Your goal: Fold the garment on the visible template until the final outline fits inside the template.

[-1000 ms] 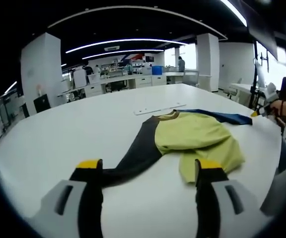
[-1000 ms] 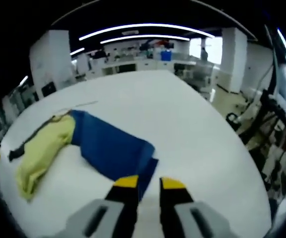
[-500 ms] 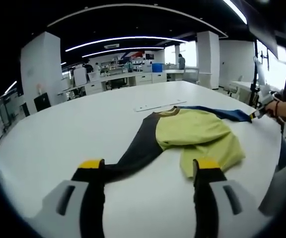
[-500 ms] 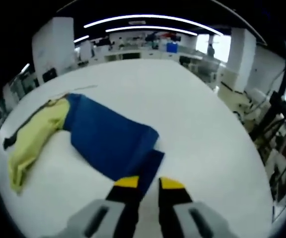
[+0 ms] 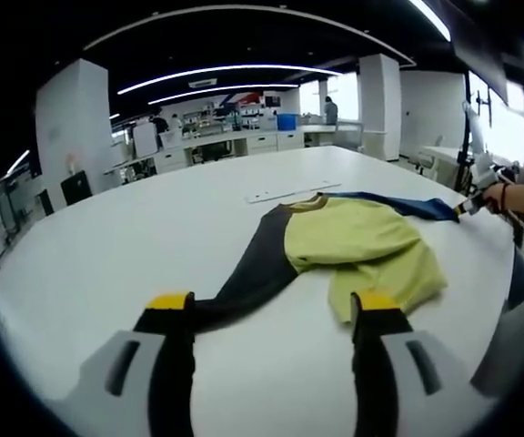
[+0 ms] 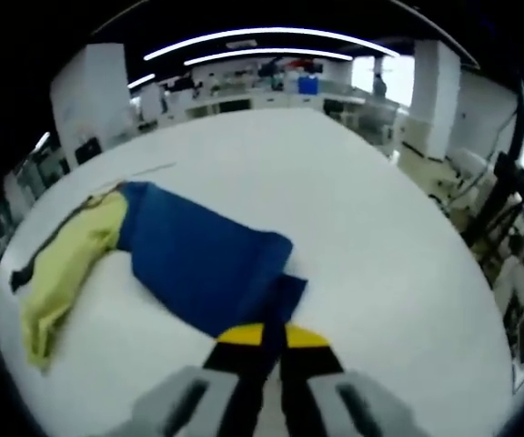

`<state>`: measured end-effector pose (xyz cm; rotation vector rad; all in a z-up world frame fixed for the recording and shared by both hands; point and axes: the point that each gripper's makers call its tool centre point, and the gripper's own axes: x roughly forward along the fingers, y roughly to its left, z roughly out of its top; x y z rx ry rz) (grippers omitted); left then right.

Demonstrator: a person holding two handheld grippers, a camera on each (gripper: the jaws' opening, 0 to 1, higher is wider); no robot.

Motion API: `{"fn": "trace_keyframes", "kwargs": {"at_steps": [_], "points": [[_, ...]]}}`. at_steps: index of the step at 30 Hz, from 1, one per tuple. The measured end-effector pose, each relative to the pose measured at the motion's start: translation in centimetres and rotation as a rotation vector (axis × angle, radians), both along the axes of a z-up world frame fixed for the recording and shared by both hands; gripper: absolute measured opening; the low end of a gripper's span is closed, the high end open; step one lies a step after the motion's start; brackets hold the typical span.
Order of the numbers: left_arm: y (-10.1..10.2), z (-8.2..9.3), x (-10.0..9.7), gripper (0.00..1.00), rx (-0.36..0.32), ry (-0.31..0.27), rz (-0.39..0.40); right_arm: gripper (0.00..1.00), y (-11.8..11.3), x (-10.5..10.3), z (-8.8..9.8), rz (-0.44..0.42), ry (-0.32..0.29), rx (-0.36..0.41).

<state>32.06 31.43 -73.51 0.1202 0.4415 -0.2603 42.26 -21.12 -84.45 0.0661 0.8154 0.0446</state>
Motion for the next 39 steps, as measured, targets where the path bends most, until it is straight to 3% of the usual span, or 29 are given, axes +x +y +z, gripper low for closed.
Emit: {"fn": "trace_keyframes", "kwargs": {"at_steps": [7,19,28,33,39], "points": [[0.2,0.1,-0.1,0.66,-0.011,-0.006,0.000,0.00,-1.2,-0.4,0.8,-0.012,-0.019,-0.003],[-0.2,0.0,-0.1,0.66,-0.014,-0.005,-0.010,0.00,-6.1,-0.9,2.8,-0.071,-0.060,-0.094],[-0.2,-0.1,-0.3,0.67,-0.011,0.003,-0.014,0.00,-9.0,1.6,3.1,-0.061,-0.068,-0.182],[-0.1,-0.2,-0.5,0.67,-0.009,0.009,-0.008,0.00,-9.4,2.6,3.3,-0.060,-0.070,-0.195],[0.6,-0.6,-0.6,0.67,-0.014,0.014,0.002,0.01,-8.4,2.2,3.7,-0.057,-0.087,-0.173]]}}
